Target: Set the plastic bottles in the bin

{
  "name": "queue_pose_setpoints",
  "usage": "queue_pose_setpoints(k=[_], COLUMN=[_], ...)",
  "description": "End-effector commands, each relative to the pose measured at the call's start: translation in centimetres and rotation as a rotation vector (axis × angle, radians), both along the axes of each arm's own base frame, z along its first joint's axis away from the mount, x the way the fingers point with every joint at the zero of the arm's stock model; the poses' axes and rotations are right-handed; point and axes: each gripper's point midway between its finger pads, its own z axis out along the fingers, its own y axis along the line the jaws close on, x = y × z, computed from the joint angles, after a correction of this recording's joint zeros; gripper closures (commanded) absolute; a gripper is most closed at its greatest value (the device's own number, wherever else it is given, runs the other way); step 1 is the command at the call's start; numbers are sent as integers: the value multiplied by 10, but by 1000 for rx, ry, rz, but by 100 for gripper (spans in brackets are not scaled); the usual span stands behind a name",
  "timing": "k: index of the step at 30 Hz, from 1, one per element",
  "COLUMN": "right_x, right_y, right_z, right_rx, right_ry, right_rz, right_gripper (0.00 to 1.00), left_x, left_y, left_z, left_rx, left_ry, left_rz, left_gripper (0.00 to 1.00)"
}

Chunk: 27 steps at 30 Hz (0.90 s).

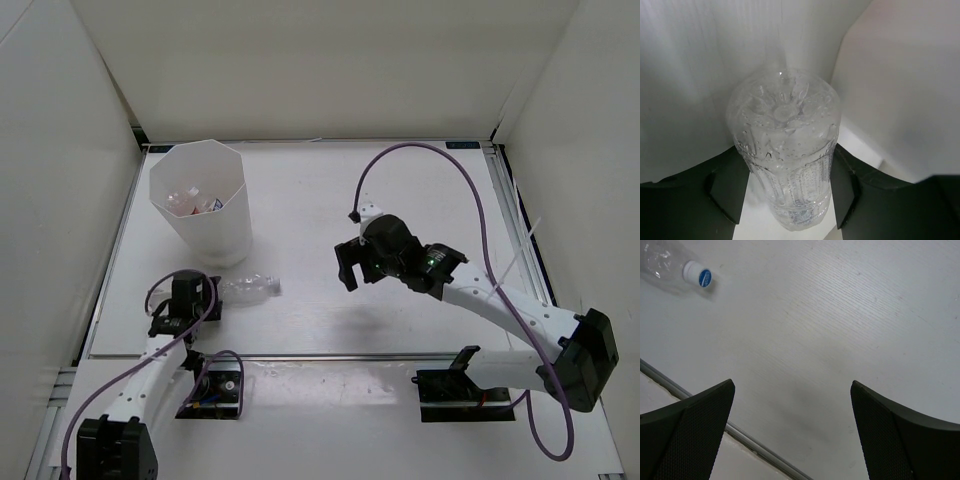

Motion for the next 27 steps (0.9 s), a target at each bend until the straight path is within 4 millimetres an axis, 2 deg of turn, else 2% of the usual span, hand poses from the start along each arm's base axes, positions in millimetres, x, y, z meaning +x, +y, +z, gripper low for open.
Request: queue_pose_setpoints(k=[1, 2, 4, 5, 6, 8, 9, 11, 12, 14, 15, 18, 19, 21, 22, 24, 25, 27], right_x=[5, 7, 9, 9, 8, 8, 9, 7, 7, 7, 7, 6, 8, 9, 8, 8, 10, 12], right_y=[1, 0, 1, 2, 3, 4, 6, 4, 4, 5, 5, 6, 8, 14, 15, 21, 23, 28], right_z=[10, 7, 7, 7, 4, 4, 2, -3, -10, -10, -13, -16, -18, -12, -12, -9, -4, 3], right_rx=[24, 16, 14, 19, 15, 20, 24, 19, 10, 15, 8, 5, 4, 24, 28, 46, 55, 64], right_ry=[-4, 3, 4, 8, 20, 25, 30, 43, 50, 56, 61, 72, 73, 76, 81, 87, 79, 68], right_rz=[-30, -39, -39, -46, -39, -45, -51, -58, -58, -66, -66, -60, -60, -57, -50, -33, -33, -15], right_gripper=[0, 0, 0, 0, 0, 0, 0, 0, 0, 0, 0, 0, 0, 0, 0, 0, 0, 0], left_x=[-16, -14, -17, -31, -30, -45, -41, -44, -45, -45, -42, -34, -28, -18, -7, 10, 28, 50], left_y=[-23, -31, -33, -32, -32, -31, -33, -32, -31, -27, -21, -6, 6, 21, 35, 46, 49, 52], left_z=[1, 16, 31, 32, 57, 74, 108, 136, 171, 208, 251, 318, 361, 402, 423, 446, 446, 439], left_rx=[-26, -58, -69, -70, -69, -32, -8, 106, 149, 283, 351, 552, 625, 784, 850, 960, 986, 1031], left_ry=[39, -6, -20, 27, -3, 23, -51, -102, -157, -225, -304, -416, -462, -499, -489, -498, -463, -407], left_rz=[-177, -209, -221, -219, -220, -259, -292, -391, -418, -491, -479, -482, -422, -384, -319, -280, -279, -303], left_gripper=[55, 58, 61, 64, 65, 65, 65, 65, 65, 65, 65, 66, 67, 67, 65, 64, 64, 64])
